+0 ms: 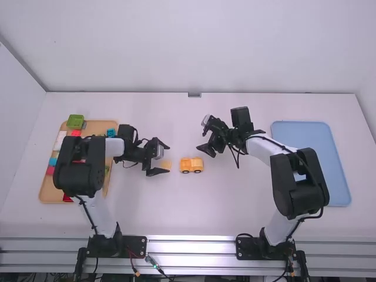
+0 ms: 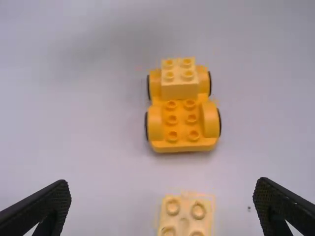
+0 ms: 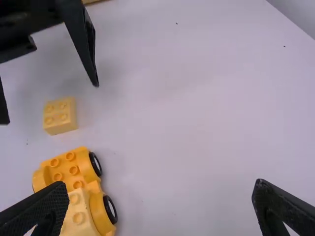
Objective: Assemble lego blocks to make yellow taxi
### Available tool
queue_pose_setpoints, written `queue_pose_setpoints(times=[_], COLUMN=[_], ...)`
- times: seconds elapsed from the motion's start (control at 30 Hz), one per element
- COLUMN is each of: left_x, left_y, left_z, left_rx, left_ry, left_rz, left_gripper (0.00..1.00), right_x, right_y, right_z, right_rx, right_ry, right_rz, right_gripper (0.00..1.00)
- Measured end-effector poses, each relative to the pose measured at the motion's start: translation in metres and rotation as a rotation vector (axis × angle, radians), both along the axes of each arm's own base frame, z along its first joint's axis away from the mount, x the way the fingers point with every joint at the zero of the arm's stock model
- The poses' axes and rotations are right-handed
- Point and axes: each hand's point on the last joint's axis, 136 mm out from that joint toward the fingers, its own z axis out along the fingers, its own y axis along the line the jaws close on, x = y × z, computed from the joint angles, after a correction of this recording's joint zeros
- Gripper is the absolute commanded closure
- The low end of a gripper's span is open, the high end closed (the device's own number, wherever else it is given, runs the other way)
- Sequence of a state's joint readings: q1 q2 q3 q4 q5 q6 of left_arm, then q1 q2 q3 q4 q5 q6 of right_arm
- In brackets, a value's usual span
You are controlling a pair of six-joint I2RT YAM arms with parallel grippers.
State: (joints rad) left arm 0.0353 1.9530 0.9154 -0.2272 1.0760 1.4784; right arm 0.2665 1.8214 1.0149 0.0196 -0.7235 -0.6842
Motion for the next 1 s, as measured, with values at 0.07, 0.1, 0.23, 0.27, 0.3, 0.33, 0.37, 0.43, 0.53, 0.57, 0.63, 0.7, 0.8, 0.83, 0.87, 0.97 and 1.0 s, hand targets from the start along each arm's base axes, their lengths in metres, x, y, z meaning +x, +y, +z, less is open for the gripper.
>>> queue_pose_setpoints(times=[0.07, 0.1, 0.23, 0.27, 0.3, 0.33, 0.37, 0.43, 0.53, 0.57, 0.63, 0.7, 0.8, 0.83, 0.87, 0.97, 1.0], left_x=[-0.007, -0.008, -0.013, -0.012, -0.014, -0.014, -0.014, -0.012, -0.008, -0.006, -0.004, -0.006, -0.006, -0.006, -0.006, -0.006, -0.006], left_y=[-0.003, -0.003, 0.001, 0.003, 0.005, 0.006, 0.007, 0.008, 0.01, 0.011, 0.011, 0.011, 0.009, 0.009, 0.007, 0.007, 0.007], left_z=[-0.009, -0.012, -0.021, -0.022, -0.023, -0.024, -0.025, -0.027, -0.03, -0.03, -0.033, -0.037, -0.045, -0.045, -0.044, -0.044, -0.044], left_rx=[0.008, 0.012, 0.049, 0.058, 0.066, 0.07, 0.078, 0.095, 0.117, 0.12, 0.124, 0.123, 0.101, 0.098, 0.085, 0.085, 0.085], left_ry=[0.045, 0.053, 0.087, 0.088, 0.091, 0.09, 0.086, 0.076, 0.053, 0.046, 0.036, 0.049, 0.06, 0.059, 0.059, 0.061, 0.062], left_rz=[-0.011, -0.011, -0.007, -0.004, -0.004, -0.004, -0.006, -0.006, 0.0, 0.001, 0.002, 0.001, -0.001, -0.002, -0.003, -0.003, -0.003], left_gripper=[0.01, 0.01, 0.02, 0.04, 0.07, 0.08, 0.09, 0.09, 0.09, 0.1, 0.1, 0.1, 0.12, 0.12, 0.13, 0.18, 0.21], right_x=[0.0, 0.0, 0.0, 0.0, -0.001, -0.001, -0.001, 0.0, 0.0, 0.0, -0.001, 0.0, -0.001, 0.0, 0.0, -0.001, -0.001], right_y=[0.0, 0.0, 0.0, 0.0, 0.0, 0.0, 0.0, 0.0, 0.0, 0.0, 0.0, 0.0, 0.0, 0.0, 0.0, 0.0, 0.0], right_z=[0.0, 0.0, 0.0, 0.0, 0.0, 0.0, 0.0, 0.0, 0.0, 0.0, 0.0, 0.0, 0.0, 0.0, 0.0, 0.0, 0.0], right_rx=[0.0, 0.001, 0.002, 0.002, 0.001, 0.001, 0.002, 0.001, 0.001, 0.002, 0.002, 0.001, 0.002, 0.002, 0.001, 0.001, 0.002], right_ry=[0.002, 0.002, 0.002, 0.001, 0.0, 0.002, 0.002, 0.001, 0.001, 0.002, 0.002, 0.0, 0.001, 0.001, 0.0, 0.0, 0.003], right_rz=[-0.001, 0.0, 0.001, 0.002, 0.003, 0.002, 0.002, 0.002, 0.002, 0.002, 0.002, 0.003, 0.002, 0.003, 0.003, 0.003, 0.001], right_gripper=[0.01, 0.01, 0.01, 0.01, 0.01, 0.01, 0.01, 0.01, 0.01, 0.01, 0.01, 0.01, 0.01, 0.01, 0.01, 0.01, 0.01])
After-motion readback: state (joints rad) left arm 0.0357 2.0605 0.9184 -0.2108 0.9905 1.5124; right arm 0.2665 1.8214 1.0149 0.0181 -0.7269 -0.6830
